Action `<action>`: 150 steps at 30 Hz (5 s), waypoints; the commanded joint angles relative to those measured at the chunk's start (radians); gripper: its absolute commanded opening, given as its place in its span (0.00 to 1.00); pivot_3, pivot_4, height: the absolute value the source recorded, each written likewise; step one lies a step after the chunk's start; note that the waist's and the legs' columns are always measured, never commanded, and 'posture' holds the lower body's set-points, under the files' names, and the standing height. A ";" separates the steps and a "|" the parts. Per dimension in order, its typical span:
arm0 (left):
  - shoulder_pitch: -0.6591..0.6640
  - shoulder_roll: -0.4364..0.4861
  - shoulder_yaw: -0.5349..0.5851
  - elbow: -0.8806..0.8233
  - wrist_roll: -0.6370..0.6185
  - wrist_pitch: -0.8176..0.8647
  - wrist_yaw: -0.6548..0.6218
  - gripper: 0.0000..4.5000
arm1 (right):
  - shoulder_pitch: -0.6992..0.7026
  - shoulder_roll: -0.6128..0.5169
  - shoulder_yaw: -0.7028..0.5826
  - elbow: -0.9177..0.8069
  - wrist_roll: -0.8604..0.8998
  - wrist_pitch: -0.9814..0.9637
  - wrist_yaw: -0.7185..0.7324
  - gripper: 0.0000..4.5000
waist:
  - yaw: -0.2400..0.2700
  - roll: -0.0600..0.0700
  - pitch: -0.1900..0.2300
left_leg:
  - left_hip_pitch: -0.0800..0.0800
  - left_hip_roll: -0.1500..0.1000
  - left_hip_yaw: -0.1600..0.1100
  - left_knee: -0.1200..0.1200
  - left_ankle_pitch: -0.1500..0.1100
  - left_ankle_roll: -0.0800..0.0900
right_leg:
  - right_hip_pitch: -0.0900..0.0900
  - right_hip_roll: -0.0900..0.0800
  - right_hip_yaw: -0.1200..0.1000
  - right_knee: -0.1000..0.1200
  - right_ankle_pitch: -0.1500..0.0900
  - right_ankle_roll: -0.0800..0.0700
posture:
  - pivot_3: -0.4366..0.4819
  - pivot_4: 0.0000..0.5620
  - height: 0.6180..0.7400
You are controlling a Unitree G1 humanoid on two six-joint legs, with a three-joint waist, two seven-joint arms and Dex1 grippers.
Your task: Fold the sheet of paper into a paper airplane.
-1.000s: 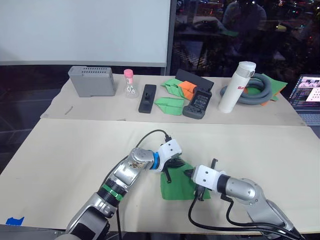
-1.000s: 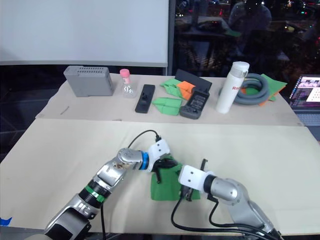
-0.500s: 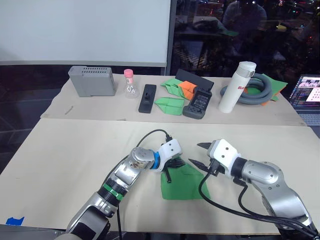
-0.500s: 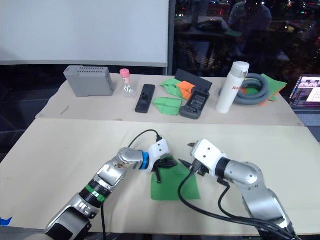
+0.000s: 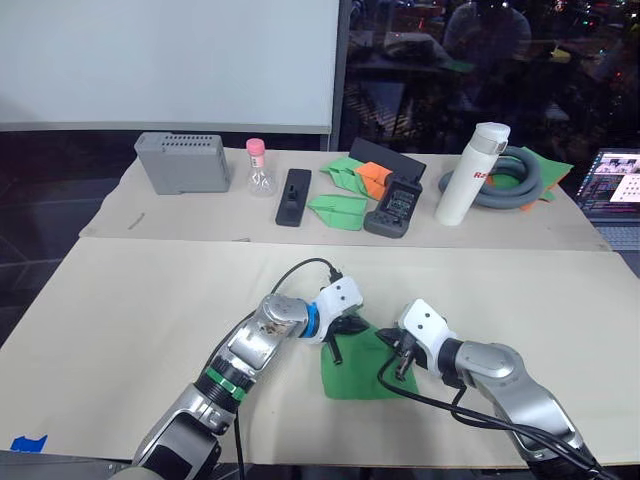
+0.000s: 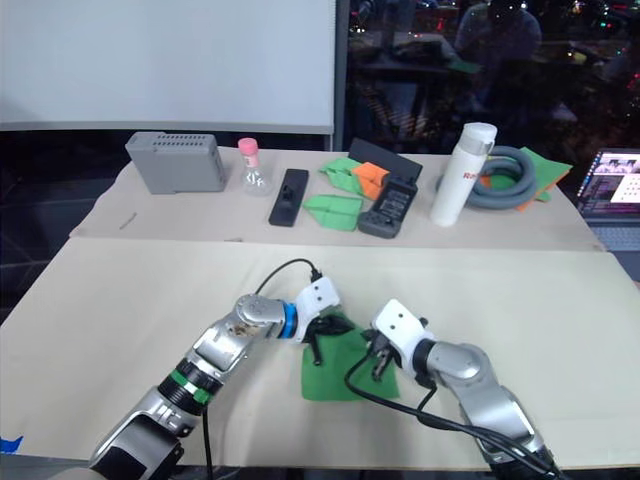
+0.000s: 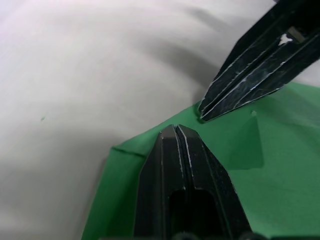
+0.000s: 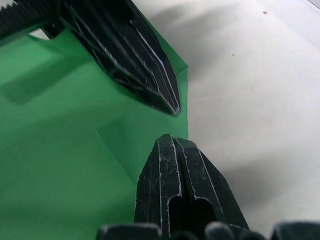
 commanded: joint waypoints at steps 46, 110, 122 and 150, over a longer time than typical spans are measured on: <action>-0.003 -0.042 -0.088 0.033 0.031 -0.003 0.107 0.00 | -0.057 0.080 0.063 0.044 -0.009 0.146 -0.099 0.00 | 0.001 -0.003 0.000 | 0.001 0.000 -0.003 -0.007 0.000 -0.003 | 0.001 0.000 0.000 -0.007 0.000 -0.001 | 0.48 0.27 1.00; -0.022 -0.047 -0.093 0.119 0.053 -0.085 0.019 0.00 | 0.279 -0.076 -0.267 -0.224 0.291 -0.001 0.010 0.00 | 0.023 -0.002 -0.007 | 0.003 0.000 -0.003 -0.008 -0.003 0.001 | 0.007 0.000 -0.001 -0.014 0.000 0.000 | 0.48 0.27 1.00; -0.014 -0.040 -0.027 0.057 0.018 -0.031 0.024 0.00 | 0.017 -0.064 -0.061 -0.009 0.203 -0.025 0.055 0.00 | 0.009 -0.002 -0.006 | -0.002 0.000 -0.003 -0.009 -0.002 0.000 | 0.000 0.000 0.000 -0.012 0.000 0.000 | 0.48 0.27 1.00; 0.282 0.068 0.386 -0.504 -0.390 0.465 0.256 0.40 | -0.123 -0.026 0.099 0.221 0.096 -0.086 0.150 0.00 | -0.013 -0.002 -0.004 | 0.005 0.002 -0.004 -0.017 0.003 -0.010 | 0.001 0.000 0.001 -0.010 0.000 -0.001 | 0.48 0.27 1.00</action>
